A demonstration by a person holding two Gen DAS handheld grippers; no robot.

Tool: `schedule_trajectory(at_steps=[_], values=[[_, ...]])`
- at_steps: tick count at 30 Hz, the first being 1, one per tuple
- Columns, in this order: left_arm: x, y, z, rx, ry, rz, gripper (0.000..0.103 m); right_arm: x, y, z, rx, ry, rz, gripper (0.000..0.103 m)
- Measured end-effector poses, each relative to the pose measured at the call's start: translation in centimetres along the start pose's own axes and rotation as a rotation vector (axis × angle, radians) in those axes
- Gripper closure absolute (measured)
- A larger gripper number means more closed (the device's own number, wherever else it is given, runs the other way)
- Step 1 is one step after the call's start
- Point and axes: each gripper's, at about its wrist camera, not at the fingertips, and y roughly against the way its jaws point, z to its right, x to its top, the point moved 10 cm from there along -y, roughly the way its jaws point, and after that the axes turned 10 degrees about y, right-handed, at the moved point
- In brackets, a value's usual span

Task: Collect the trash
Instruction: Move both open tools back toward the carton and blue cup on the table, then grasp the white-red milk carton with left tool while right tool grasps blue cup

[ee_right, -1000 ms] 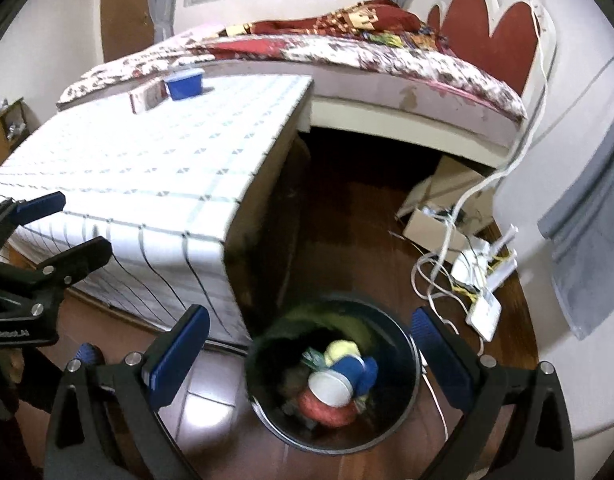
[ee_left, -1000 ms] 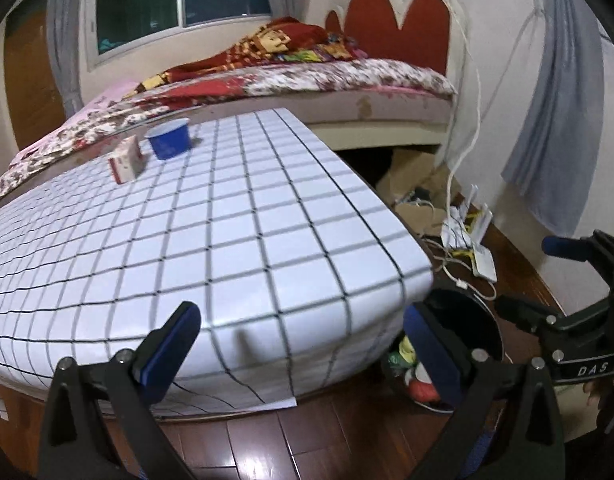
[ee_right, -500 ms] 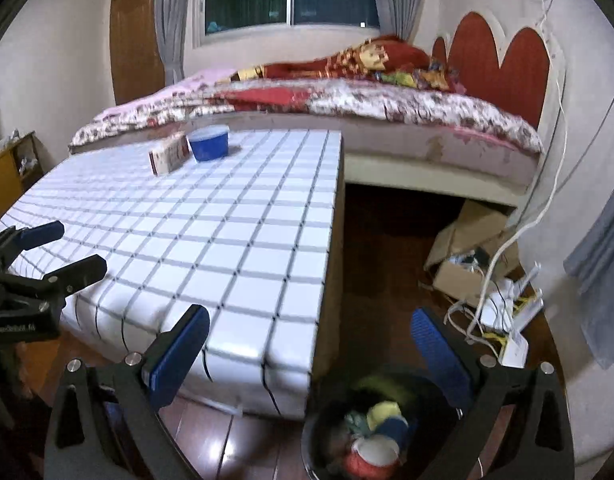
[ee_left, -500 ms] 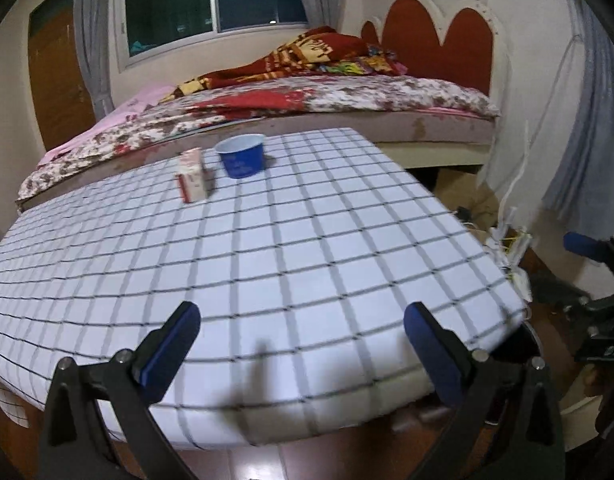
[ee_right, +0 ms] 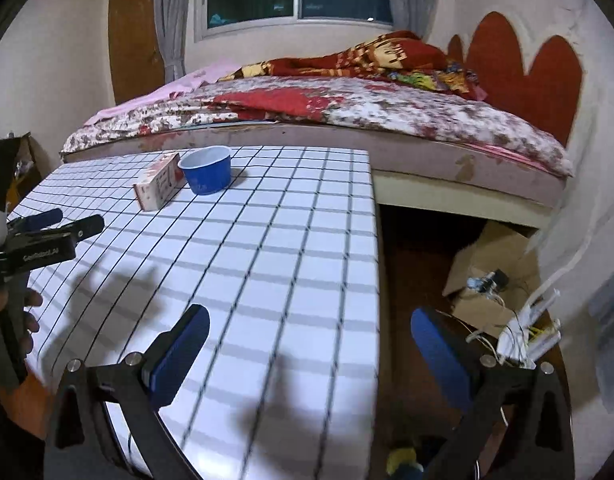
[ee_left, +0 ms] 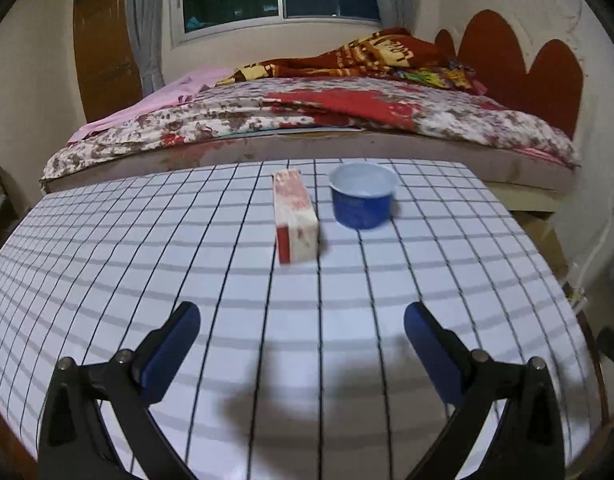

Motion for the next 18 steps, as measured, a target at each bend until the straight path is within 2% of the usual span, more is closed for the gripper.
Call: schedule_trajectory(at_steps=[7, 11, 13, 16, 18], values=[[2.3, -6.1, 0.0, 0.056, -0.020, -0.043, 0.001, 4.2, -7.6, -2.1, 0.078, 0.037, -0.048, 0.001], [3.0, -8.5, -0.5, 0.065, -0.007, -0.070, 0.002, 6.0, -11.5, -3.4, 0.129, 0.048, -0.068, 0.004], [3.1, -9.4, -0.3, 0.053, -0.015, -0.086, 0.005, 6.6, -12.8, -4.0, 0.147, 0.049, -0.074, 0.006], [3.1, -10.6, -0.4, 0.033, -0.020, -0.121, 0.026, 7.6, -14.3, -5.1, 0.183, 0.052, -0.074, 0.008], [3.0, -11.3, -0.2, -0.024, -0.009, -0.152, 0.064, 8.1, -15.1, -6.0, 0.206, 0.061, -0.074, 0.009]])
